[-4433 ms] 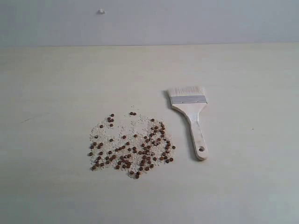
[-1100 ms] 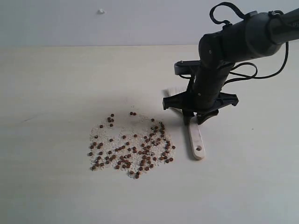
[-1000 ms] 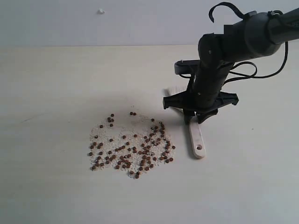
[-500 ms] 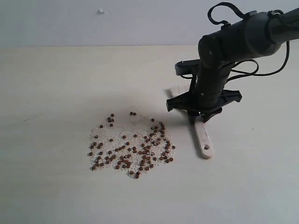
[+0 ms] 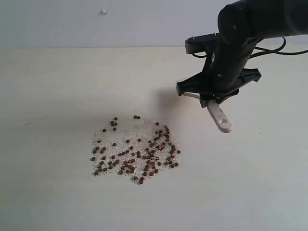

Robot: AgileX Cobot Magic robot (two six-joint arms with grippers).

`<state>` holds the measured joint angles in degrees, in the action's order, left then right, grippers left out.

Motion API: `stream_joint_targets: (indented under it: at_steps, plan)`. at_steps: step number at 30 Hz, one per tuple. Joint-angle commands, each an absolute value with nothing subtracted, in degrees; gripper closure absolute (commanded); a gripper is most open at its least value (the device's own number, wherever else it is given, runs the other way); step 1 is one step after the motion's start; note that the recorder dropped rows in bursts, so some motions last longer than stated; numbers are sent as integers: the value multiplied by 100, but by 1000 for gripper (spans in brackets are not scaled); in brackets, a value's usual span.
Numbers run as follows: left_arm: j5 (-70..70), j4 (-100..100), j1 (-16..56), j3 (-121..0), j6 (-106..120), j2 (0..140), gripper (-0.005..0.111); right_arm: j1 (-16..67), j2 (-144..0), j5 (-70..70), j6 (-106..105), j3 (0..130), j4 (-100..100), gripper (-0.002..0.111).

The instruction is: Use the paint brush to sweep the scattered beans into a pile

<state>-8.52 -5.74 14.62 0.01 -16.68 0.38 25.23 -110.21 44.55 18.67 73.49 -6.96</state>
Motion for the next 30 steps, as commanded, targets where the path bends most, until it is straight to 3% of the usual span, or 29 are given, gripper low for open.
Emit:
stream_joint_targets:
  at_steps: [1,7,17,25,28,30]
  plan:
    - [-795,-551,1490,0,-1696,0,107,2535,-10779,4594,1649,7351,-765,108]
    - [764,-528,1490,0,-3239,0,107,2535,-10454,4992,744,7351,-588,108]
    - [3755,-470,1369,0,-1929,437,107,2535,-9590,5154,233,7351,-222,108]
    - [4665,-3367,1315,-1610,-1373,5229,106,2535,-8896,5601,-810,7361,1185,108]
    - [4914,-4582,1326,-2480,-1360,6854,84,2535,-8828,5824,-885,7361,1079,108]
    - [5307,-4842,1415,-2893,-1312,7556,57,2535,-8828,5958,-932,7361,994,108]
